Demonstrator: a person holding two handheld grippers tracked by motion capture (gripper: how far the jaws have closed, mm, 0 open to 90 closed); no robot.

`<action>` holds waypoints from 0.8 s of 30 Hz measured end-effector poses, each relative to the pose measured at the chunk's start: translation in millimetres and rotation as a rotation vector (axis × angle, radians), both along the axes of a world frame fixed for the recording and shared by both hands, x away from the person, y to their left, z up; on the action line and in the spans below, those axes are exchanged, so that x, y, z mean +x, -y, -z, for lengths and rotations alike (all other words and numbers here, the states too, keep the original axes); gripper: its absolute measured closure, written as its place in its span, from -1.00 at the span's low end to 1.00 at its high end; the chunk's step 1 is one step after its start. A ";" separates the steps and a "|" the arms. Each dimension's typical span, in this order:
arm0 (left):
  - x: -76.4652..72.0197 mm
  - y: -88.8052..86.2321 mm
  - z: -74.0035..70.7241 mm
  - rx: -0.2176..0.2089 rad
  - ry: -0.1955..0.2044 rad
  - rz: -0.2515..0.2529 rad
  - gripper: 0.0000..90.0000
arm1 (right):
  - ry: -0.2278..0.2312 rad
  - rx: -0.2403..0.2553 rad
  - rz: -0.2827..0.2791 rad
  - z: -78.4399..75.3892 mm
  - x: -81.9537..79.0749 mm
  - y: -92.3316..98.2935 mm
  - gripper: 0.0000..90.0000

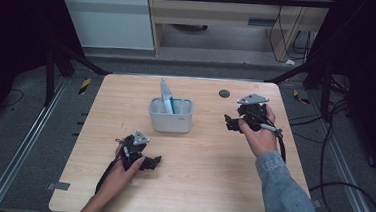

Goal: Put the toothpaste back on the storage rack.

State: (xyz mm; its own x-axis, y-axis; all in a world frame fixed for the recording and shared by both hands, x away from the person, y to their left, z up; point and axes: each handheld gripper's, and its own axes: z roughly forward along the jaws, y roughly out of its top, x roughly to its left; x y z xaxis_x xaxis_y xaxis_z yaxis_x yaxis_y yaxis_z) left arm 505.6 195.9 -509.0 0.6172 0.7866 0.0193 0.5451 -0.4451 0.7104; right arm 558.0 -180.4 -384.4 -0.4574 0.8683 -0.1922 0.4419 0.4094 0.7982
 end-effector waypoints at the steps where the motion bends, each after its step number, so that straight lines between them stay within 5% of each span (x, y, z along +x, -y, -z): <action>1: 0.0 0.0 0.0 0.000 0.000 0.000 -1.00 | -0.004 0.005 0.003 1.1 -0.5 1.9 -0.75; 24: 0.0 0.0 0.0 0.000 0.000 -0.001 -1.00 | -0.090 0.030 0.077 43.2 -10.1 34.0 -0.77</action>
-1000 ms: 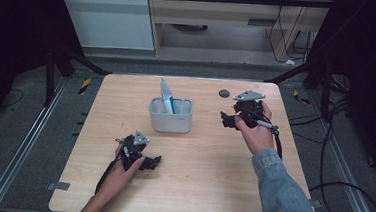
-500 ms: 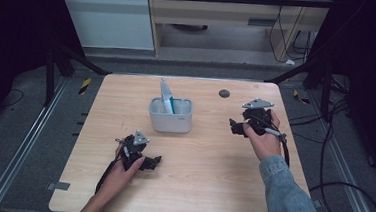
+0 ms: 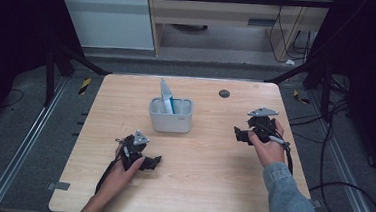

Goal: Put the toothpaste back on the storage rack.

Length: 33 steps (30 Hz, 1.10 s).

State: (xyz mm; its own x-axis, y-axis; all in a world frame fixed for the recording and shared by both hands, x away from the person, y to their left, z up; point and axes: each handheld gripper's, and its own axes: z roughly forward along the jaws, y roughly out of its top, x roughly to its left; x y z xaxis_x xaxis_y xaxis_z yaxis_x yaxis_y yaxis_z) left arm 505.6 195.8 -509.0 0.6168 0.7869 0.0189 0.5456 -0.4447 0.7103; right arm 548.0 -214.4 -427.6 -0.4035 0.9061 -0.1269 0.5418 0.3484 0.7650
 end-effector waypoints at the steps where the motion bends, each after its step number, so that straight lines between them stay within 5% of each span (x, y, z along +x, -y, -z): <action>1: 0.0 0.0 0.0 0.000 0.000 0.000 -1.00 | -0.005 0.002 0.004 2.1 -0.6 1.6 -0.77; 15: 0.0 0.0 0.0 -0.001 0.000 0.000 -1.00 | -0.059 0.006 0.037 32.9 -5.0 16.9 -0.79; 33: -0.9 0.2 0.0 0.000 0.001 -0.001 -1.00 | -0.100 0.151 0.142 75.9 7.6 30.7 -0.77</action>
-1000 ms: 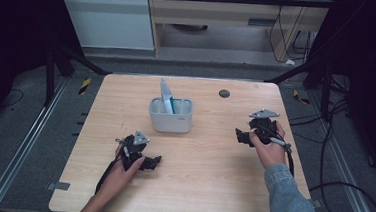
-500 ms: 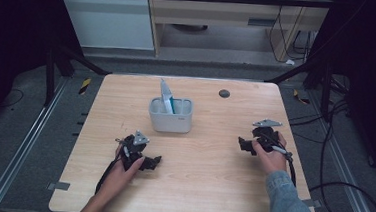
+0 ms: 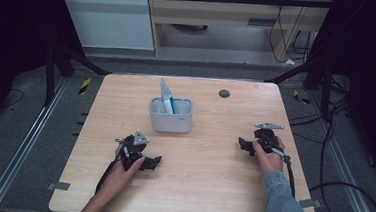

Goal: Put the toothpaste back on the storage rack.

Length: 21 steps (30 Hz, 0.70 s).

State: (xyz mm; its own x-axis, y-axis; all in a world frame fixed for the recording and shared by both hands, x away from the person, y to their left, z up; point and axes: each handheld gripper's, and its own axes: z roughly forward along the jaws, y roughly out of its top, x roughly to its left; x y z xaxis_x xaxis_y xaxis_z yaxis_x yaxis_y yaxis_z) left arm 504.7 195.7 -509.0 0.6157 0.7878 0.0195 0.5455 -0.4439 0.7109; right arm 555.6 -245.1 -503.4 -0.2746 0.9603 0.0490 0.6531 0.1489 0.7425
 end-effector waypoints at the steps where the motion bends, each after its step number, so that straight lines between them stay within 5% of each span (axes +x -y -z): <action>1: 0.0 0.0 0.0 0.000 0.000 0.000 -1.00 | -0.005 0.005 0.008 1.9 1.4 0.7 -0.77; 10: 0.0 0.0 -0.1 0.000 0.000 0.000 -1.00 | 0.014 0.035 0.062 6.3 7.7 7.1 -0.77; 17: 0.0 0.0 0.0 0.000 0.000 0.001 -1.00 | 0.007 -0.054 0.052 7.3 6.7 -0.4 -0.82; 21: 0.0 0.0 0.0 0.000 0.000 0.000 -1.00 | -0.018 -0.050 0.101 8.0 5.0 -3.4 -0.99</action>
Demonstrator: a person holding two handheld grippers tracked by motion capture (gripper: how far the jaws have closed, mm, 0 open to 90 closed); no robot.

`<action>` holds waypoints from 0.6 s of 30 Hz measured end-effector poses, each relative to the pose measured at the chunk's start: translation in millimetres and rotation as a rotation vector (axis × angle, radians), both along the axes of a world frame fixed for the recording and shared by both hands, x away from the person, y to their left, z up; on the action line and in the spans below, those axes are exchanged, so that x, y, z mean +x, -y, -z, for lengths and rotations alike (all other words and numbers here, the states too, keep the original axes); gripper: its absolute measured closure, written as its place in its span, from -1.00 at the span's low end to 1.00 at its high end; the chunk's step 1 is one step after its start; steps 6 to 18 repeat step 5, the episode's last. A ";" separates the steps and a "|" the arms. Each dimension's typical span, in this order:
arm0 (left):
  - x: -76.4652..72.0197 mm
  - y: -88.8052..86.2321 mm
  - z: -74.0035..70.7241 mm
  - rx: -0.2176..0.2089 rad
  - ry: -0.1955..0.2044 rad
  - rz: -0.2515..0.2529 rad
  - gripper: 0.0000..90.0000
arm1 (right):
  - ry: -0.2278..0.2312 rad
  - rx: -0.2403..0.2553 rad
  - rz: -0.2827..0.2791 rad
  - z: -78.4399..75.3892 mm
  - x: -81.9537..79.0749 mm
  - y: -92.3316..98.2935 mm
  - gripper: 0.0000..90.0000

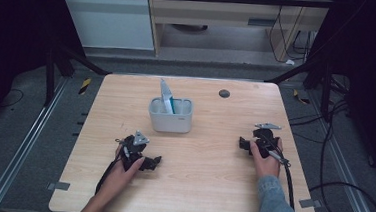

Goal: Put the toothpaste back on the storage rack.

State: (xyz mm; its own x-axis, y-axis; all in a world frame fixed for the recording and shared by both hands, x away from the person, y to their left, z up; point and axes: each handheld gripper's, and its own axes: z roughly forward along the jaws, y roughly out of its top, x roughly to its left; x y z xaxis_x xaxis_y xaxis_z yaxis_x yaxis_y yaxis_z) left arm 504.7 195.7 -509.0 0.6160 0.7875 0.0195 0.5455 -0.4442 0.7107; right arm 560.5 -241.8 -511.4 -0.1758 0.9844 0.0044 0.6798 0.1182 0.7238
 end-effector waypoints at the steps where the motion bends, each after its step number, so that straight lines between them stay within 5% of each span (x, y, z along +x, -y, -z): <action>1: 0.0 0.0 0.0 0.000 0.000 0.000 -1.00 | 0.001 -0.004 0.008 0.2 -0.1 0.2 -0.99; 18: -0.1 0.1 0.0 0.001 0.000 0.000 -1.00 | 0.000 -0.001 0.025 0.2 -3.5 -0.5 -0.99</action>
